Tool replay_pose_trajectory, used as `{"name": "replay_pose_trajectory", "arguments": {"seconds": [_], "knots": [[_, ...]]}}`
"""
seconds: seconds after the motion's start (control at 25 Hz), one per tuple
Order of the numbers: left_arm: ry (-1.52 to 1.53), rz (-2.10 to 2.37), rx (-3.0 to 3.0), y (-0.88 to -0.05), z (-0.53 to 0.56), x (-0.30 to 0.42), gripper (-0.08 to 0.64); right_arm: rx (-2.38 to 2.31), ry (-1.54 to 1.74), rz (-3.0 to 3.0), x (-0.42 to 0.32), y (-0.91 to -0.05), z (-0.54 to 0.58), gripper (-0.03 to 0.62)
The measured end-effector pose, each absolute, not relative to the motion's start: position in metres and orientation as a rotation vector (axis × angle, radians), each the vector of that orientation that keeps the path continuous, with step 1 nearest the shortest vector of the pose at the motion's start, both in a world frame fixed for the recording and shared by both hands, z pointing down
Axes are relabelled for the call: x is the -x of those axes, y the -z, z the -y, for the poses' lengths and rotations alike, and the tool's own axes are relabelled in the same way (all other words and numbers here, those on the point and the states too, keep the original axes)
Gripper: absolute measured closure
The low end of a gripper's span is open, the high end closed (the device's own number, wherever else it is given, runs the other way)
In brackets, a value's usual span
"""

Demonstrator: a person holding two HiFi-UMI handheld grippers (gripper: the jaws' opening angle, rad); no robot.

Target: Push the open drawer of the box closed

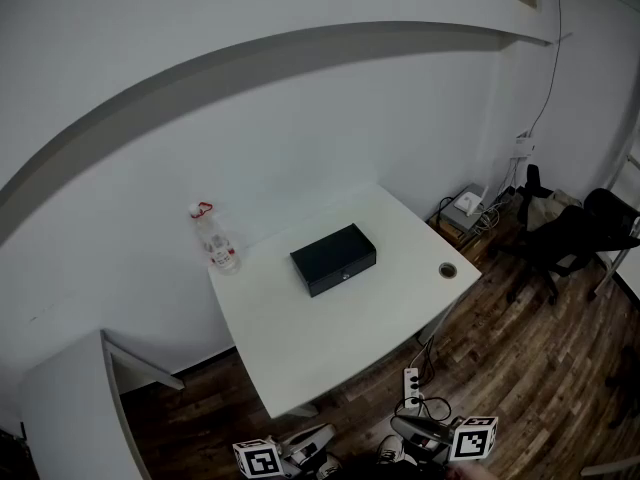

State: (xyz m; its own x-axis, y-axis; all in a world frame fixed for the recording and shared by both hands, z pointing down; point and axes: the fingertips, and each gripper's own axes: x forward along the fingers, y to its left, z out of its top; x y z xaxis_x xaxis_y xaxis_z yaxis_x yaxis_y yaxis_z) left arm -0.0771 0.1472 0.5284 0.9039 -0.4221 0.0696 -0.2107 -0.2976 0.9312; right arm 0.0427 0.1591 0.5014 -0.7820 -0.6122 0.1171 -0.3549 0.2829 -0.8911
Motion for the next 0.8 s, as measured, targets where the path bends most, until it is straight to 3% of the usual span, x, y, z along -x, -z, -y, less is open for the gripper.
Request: {"name": "replay_pose_trajectory", "arguments": {"seconds": [0.8], "knots": [[0.225, 0.446, -1.868, -0.5300, -0.1532, 0.0781, 0.560, 0.920, 1.496, -2.295, -0.0394, -0.5014, -0.1643, 0.589]]}}
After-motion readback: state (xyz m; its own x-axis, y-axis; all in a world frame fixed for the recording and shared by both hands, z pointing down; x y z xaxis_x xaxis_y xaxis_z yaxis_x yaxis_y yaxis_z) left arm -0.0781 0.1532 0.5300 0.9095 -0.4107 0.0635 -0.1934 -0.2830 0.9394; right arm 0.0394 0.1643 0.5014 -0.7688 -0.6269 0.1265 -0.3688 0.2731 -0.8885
